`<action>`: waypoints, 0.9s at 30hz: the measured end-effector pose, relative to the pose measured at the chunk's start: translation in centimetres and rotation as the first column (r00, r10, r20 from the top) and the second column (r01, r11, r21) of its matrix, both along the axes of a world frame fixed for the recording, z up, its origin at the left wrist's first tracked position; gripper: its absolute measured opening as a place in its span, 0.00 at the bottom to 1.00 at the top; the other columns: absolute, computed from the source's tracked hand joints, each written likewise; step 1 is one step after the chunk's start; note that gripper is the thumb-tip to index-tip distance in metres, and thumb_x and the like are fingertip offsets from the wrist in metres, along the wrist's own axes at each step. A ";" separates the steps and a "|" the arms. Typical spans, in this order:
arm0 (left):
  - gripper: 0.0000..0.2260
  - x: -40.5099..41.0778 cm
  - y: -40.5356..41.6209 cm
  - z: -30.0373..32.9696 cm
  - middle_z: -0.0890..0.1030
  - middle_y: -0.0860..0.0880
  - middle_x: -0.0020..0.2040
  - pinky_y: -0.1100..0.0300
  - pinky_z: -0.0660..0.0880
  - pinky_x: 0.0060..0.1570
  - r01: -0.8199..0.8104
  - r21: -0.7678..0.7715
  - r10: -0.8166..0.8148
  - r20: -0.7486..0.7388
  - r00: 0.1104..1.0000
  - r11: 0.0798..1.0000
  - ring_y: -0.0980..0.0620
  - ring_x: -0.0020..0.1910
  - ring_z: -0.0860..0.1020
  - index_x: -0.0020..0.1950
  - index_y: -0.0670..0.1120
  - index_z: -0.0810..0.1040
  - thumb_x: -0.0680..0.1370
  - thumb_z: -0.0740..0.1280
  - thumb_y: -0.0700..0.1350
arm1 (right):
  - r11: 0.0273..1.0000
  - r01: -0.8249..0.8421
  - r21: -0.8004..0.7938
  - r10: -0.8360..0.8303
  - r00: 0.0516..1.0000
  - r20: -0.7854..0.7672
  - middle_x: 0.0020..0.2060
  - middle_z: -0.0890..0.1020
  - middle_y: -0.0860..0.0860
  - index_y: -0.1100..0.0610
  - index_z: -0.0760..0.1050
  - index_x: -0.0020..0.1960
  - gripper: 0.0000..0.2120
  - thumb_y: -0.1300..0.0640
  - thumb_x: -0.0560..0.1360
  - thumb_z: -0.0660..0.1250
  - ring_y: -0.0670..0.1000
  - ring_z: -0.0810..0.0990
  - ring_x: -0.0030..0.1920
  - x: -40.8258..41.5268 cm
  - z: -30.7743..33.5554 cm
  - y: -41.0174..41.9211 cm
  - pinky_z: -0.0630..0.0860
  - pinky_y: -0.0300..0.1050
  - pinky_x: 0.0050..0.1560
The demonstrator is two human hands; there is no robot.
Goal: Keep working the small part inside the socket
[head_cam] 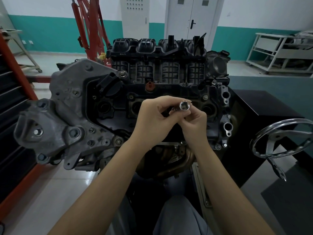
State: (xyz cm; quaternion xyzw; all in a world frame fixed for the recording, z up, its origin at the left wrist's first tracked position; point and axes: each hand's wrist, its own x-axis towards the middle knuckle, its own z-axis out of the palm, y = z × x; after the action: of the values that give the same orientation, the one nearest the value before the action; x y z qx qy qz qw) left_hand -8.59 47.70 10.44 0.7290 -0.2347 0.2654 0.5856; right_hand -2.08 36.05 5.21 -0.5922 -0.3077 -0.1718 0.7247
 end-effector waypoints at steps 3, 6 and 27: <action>0.13 -0.2 0.1 0.1 0.84 0.45 0.49 0.54 0.78 0.56 0.093 0.003 -0.093 -0.015 0.996 0.996 0.50 0.52 0.83 0.55 0.42 0.81 0.73 0.71 0.31 | 0.999 0.037 0.010 -0.037 0.999 -0.003 0.38 0.85 0.43 0.57 0.80 0.45 0.11 0.72 0.71 0.69 0.43 0.83 0.42 0.0 0.0 0.1 0.77 0.35 0.45; 0.11 -0.2 -0.2 0.2 0.85 0.47 0.47 0.57 0.79 0.53 -0.002 0.038 0.001 0.022 1.000 0.999 0.51 0.49 0.83 0.51 0.42 0.83 0.70 0.75 0.34 | 0.997 0.042 0.062 -0.040 0.999 -0.033 0.38 0.85 0.49 0.61 0.81 0.47 0.10 0.73 0.69 0.69 0.48 0.84 0.42 -0.1 0.0 0.3 0.79 0.40 0.46; 0.13 0.0 0.7 0.3 0.84 0.43 0.48 0.51 0.79 0.55 0.113 0.060 -0.112 -0.033 0.993 0.992 0.48 0.51 0.83 0.55 0.42 0.82 0.72 0.71 0.30 | 0.985 0.062 -0.160 -0.055 0.997 0.050 0.39 0.84 0.40 0.52 0.79 0.47 0.13 0.69 0.72 0.66 0.41 0.82 0.44 -0.4 0.9 -0.4 0.76 0.35 0.46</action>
State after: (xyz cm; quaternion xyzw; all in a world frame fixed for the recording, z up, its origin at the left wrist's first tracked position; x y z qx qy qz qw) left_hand -8.57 48.37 10.78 0.7362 -0.2747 0.2137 0.5804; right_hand -2.46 35.65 6.08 -0.6535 -0.3194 -0.1808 0.6619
